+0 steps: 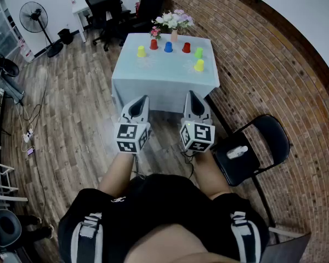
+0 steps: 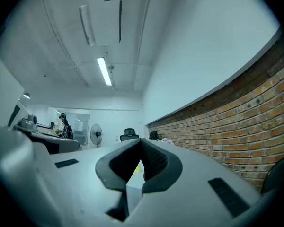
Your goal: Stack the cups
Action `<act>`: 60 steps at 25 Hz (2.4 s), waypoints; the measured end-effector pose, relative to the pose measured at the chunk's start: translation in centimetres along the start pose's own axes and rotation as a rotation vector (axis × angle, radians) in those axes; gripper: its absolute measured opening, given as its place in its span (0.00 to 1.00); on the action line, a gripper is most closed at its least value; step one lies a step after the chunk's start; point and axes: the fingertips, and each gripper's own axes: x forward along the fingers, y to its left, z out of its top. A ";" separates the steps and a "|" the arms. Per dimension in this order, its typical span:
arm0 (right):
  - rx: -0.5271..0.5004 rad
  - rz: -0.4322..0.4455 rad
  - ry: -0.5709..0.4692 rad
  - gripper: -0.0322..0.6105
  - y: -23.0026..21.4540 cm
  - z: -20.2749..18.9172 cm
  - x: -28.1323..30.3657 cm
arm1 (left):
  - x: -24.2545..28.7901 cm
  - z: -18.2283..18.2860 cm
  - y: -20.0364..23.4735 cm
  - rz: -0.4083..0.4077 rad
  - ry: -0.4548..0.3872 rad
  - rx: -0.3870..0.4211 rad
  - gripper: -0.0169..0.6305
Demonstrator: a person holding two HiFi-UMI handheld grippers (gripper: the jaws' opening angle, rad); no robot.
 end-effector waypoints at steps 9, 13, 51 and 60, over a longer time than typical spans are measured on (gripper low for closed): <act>0.033 -0.014 -0.025 0.05 -0.3 -0.3 0.3 | 0.2 -0.4 0.6 -0.002 0.004 -0.036 0.03; 0.029 -0.021 -0.024 0.05 0.1 -0.6 1.3 | 0.9 -0.5 1.6 -0.009 0.005 -0.040 0.03; 0.028 -0.072 0.003 0.05 -9.9 -7.3 29.3 | 29.5 -1.5 13.1 -0.055 0.027 -0.020 0.03; 0.027 -0.047 0.030 0.05 -18.6 -7.8 43.1 | 45.6 0.7 15.1 -0.044 0.017 -0.032 0.03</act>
